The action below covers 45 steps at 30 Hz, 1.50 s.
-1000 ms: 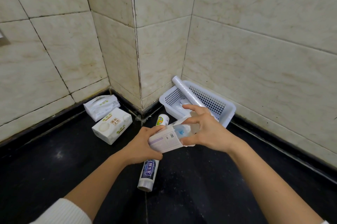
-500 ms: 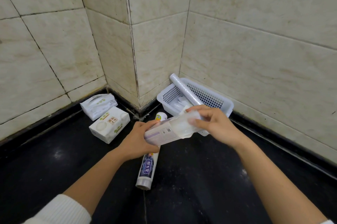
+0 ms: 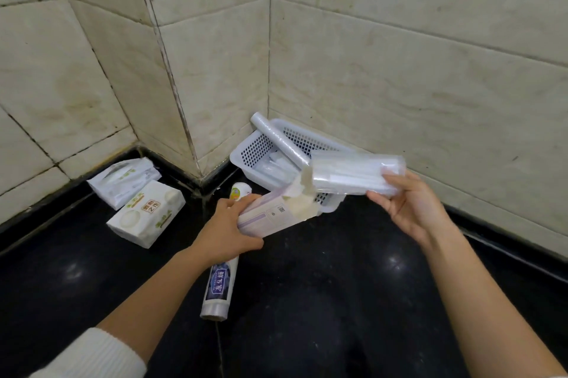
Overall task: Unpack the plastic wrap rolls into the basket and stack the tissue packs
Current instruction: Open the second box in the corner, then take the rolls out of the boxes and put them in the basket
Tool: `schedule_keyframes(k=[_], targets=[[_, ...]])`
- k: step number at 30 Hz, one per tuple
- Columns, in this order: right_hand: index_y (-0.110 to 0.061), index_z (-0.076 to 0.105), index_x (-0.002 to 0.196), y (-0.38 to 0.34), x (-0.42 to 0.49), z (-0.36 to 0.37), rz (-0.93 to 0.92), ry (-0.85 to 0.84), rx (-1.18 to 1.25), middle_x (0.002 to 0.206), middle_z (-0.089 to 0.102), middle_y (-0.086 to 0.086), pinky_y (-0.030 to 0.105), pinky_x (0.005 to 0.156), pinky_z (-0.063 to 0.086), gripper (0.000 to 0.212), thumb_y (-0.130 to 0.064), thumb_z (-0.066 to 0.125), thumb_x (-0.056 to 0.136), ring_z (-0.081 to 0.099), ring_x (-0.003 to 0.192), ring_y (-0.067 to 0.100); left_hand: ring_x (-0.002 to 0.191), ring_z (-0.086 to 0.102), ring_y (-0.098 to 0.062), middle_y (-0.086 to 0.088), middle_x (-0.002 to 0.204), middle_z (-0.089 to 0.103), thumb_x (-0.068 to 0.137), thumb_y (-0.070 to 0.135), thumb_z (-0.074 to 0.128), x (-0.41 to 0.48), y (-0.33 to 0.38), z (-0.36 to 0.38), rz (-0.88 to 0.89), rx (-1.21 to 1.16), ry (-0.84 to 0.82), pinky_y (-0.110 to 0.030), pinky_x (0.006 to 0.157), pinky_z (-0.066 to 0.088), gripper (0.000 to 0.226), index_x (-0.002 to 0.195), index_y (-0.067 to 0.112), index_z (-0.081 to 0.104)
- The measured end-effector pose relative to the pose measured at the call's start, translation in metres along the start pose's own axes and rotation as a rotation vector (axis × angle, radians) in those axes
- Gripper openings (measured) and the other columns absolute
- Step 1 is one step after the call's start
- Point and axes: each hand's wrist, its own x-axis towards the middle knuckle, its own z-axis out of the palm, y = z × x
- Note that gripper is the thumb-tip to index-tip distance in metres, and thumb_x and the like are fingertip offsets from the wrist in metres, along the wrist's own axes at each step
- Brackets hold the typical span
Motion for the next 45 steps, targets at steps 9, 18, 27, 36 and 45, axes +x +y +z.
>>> schedule_keyframes(k=[9, 18, 27, 36, 45], targets=[[-0.014, 0.057, 0.114, 0.001, 0.034, -0.028, 0.086, 0.285, -0.091, 0.104, 0.067, 0.005, 0.027, 0.06, 0.057, 0.022, -0.009, 0.052, 0.094, 0.066, 0.087, 0.019, 0.117, 0.043, -0.035, -0.008, 0.139, 0.026, 0.062, 0.043, 0.075, 0.016, 0.064, 0.106, 0.119, 0.488, -0.426, -0.045, 0.096, 0.047, 0.092, 0.137, 0.051, 0.021], [-0.018, 0.06, 0.094, 0.026, 0.07, -0.012, 0.176, 0.414, -0.177, 0.096, 0.062, 0.006, 0.029, 0.06, 0.043, 0.01, -0.01, 0.056, 0.09, 0.057, 0.081, 0.018, 0.131, 0.025, -0.027, -0.003, 0.151, 0.007, 0.083, 0.027, 0.065, 0.016, 0.072, 0.164, 0.269, 0.458, -0.455, -0.043, 0.101, 0.045, 0.084, 0.147, 0.044, 0.014], [-0.013, 0.061, 0.106, 0.059, 0.119, 0.024, 0.21, 0.333, -0.193, 0.099, 0.064, 0.007, 0.031, 0.062, 0.048, 0.02, -0.009, 0.054, 0.088, 0.059, 0.085, 0.021, 0.106, 0.051, -0.014, 0.004, 0.121, 0.046, 0.078, 0.009, 0.063, 0.077, 0.035, 0.068, 0.239, 0.102, 0.262, -0.035, 0.094, 0.048, 0.034, 0.11, 0.021, 0.057], [-0.008, 0.06, 0.079, 0.091, 0.164, 0.04, 0.252, 0.093, -1.238, 0.072, 0.056, 0.004, 0.03, 0.063, 0.045, 0.011, -0.002, 0.052, 0.085, 0.054, 0.067, 0.018, 0.15, -0.003, -0.018, -0.003, 0.162, 0.007, 0.093, 0.027, 0.053, 0.111, -0.005, 0.05, 0.165, 0.35, 0.076, -0.03, 0.121, 0.006, 0.066, 0.151, 0.02, 0.02], [-0.008, 0.058, 0.108, 0.072, 0.154, 0.058, 0.199, -0.149, -1.782, 0.103, 0.063, 0.009, 0.03, 0.072, 0.05, 0.024, -0.005, 0.056, 0.085, 0.062, 0.091, 0.025, 0.149, -0.002, -0.013, 0.001, 0.162, 0.005, 0.093, 0.019, 0.055, 0.102, -0.007, 0.036, 0.211, 0.192, 0.131, -0.025, 0.117, 0.008, 0.068, 0.152, 0.023, 0.02]])
